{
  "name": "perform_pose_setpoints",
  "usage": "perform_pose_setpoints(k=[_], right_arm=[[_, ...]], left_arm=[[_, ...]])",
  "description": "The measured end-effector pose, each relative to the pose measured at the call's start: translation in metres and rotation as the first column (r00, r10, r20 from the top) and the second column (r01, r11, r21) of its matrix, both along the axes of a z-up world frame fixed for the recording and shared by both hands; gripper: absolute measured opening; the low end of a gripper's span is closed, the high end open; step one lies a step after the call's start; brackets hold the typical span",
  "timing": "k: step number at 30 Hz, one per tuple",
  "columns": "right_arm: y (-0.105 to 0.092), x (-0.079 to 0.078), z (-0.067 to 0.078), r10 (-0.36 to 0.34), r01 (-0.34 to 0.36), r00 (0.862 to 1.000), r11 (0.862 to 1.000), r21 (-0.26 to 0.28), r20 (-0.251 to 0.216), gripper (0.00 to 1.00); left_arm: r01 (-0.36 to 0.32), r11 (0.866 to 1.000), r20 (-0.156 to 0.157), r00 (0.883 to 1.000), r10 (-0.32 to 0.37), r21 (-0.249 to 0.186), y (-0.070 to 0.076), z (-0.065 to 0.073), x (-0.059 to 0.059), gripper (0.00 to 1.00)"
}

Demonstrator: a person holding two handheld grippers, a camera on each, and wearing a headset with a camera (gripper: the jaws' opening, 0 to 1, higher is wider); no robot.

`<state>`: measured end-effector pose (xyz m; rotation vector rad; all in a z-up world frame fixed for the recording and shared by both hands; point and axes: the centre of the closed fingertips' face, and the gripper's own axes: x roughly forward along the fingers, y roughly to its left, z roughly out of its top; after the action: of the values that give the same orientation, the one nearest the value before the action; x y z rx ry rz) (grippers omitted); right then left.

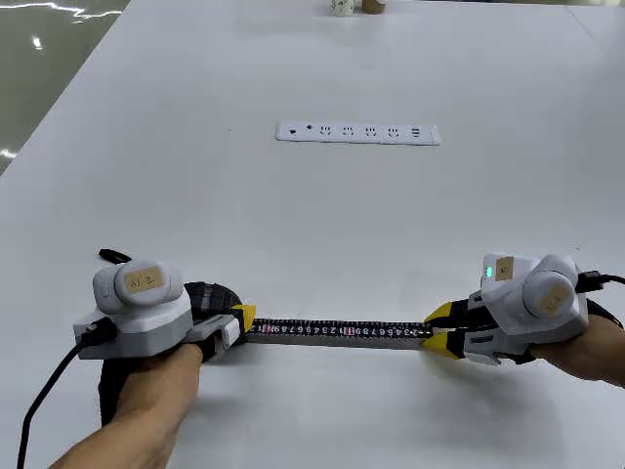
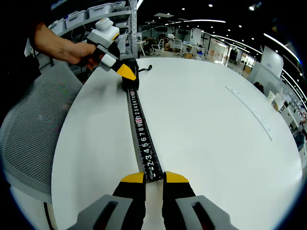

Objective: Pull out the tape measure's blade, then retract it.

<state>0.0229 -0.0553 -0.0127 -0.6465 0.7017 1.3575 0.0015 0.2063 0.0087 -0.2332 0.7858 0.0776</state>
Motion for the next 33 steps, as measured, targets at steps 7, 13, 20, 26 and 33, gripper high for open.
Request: perform_pose_setpoints(k=[7,13,20,26,33], right_arm=[[0.000,0.000,0.001,0.002,-0.002,1.000,1.000,0.001,-0.001,0.09],[0.000,-0.001,0.001,0.002,-0.002,1.000,1.000,0.001,-0.003,0.09],[0.000,-0.001,0.001,0.001,-0.001,1.000,1.000,0.003,-0.005,0.09],[0.003,-0.003,0.003,0.011,-0.011,1.000,1.000,0.006,-0.004,0.09],[0.012,-0.003,0.003,0.021,-0.021,1.000,1.000,0.011,-0.006,0.09]], left_arm=[[-0.001,1.000,-0.002,1.000,0.001,0.000,-0.001,0.000,0.000,0.57],[-0.001,1.000,-0.003,1.000,0.001,0.002,0.000,0.000,0.000,0.58],[-0.001,1.000,-0.004,1.000,0.001,0.000,0.000,0.000,0.000,0.57],[-0.002,1.000,-0.005,1.000,0.002,-0.004,0.000,0.001,0.000,0.57],[-0.001,1.000,-0.008,1.000,0.001,-0.009,0.000,0.000,0.000,0.58]])
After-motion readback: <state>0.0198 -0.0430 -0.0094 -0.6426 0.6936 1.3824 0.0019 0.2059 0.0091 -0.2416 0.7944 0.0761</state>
